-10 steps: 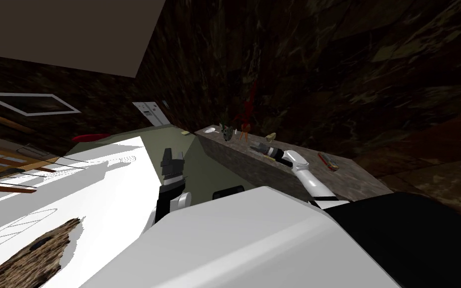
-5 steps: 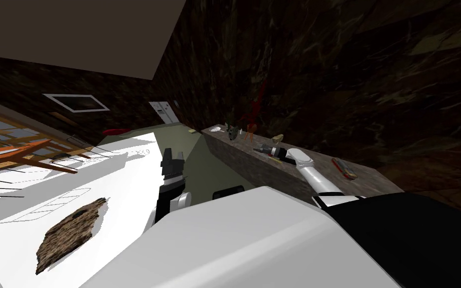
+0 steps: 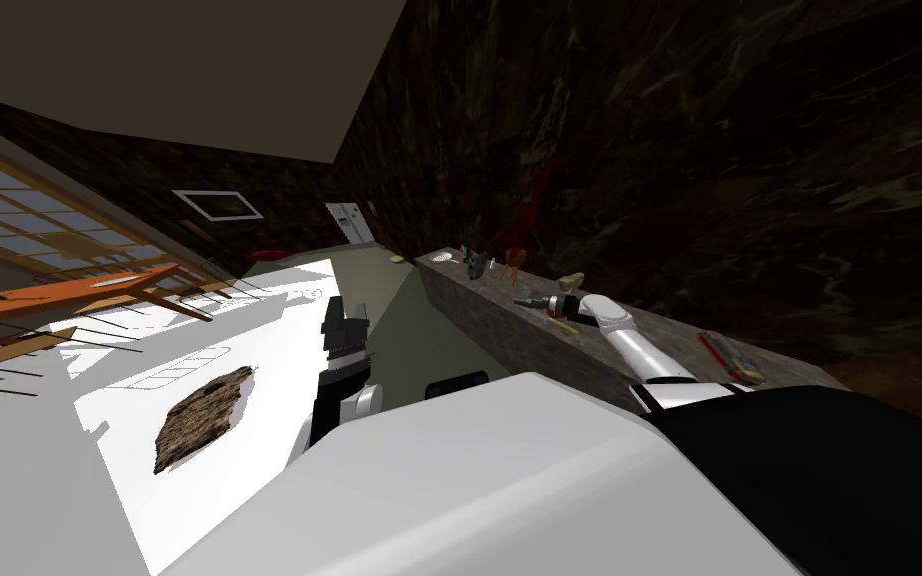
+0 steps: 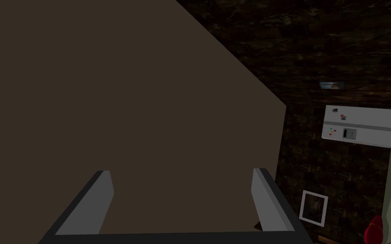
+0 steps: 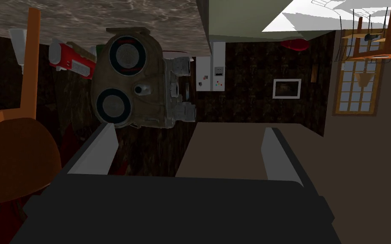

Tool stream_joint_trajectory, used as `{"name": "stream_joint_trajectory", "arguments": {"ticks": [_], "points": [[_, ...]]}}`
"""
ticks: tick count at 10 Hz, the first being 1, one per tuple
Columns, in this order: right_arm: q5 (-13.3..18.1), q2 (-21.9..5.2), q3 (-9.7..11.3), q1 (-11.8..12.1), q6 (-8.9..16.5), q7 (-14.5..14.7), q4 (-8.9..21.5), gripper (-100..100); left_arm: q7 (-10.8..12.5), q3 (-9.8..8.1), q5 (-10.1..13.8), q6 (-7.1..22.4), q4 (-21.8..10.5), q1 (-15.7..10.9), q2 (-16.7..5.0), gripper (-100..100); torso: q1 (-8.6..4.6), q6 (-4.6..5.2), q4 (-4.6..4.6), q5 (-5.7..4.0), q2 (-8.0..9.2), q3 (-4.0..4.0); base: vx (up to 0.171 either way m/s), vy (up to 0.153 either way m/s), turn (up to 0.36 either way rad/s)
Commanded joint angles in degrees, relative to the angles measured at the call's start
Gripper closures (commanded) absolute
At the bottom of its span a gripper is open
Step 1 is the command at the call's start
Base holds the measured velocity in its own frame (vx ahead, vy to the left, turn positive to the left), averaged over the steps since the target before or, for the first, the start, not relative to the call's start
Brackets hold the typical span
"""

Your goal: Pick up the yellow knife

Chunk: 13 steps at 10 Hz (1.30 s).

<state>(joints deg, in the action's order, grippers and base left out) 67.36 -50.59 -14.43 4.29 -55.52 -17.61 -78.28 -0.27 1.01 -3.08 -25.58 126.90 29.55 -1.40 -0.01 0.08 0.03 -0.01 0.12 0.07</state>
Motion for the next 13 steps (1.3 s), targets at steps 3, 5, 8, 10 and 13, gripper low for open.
{"name": "stream_joint_trajectory", "arguments": {"ticks": [3, 5, 8, 10, 13], "points": [[6.07, -4.82, -0.36, -0.33, -1.89, -1.87, 5.54, -100, 0.0, 0.0, 0.0, 0.0, 0.0, 0.0, 0.0, 0, 0.01, 0.03, 0.01, 0.01, 0.02, 0.02, -0.029, 0.03, 0.224], [7.41, -4.82, -0.36, -0.33, -1.89, -1.87, 7.44, -100, 0.0, 0.0, 0.0, 0.0, 0.0, 0.0, 0.0, 0, 0.03, 0.03, 0.01, 0.01, 0.03, 0.02, -0.018, 0.018, 0.093], [12.65, -8.74, -0.2, -0.9, -3.64, -2.71, 12.73, -100, 0.0, 0.0, 0.0, 0.0, 0.0, 0.0, 0.0, 0, -0.02, 0.03, 0.01, 0.0, 0.02, 0.01, -0.027, 0.022, 0.248], [13.53, -8.74, -0.2, -0.9, -3.64, -2.71, 14.23, -100, 0.0, -0.01, 0.0, 0.0, 0.0, 0.01, 0.0, 0, 0.01, 0.05, 0.02, 0.0, 0.05, 0.03, -0.021, 0.015, 0.053], [16.36, -10.53, -0.03, -1.08, -4.45, -3.02, 18.48, -100, 0.0, 0.0, 0.0, 0.0, 0.0, 0.0, 0.0, 0, -0.02, -0.03, 0.0, -0.01, -0.02, -0.01, -0.013, 0.013, 0.141]]}}
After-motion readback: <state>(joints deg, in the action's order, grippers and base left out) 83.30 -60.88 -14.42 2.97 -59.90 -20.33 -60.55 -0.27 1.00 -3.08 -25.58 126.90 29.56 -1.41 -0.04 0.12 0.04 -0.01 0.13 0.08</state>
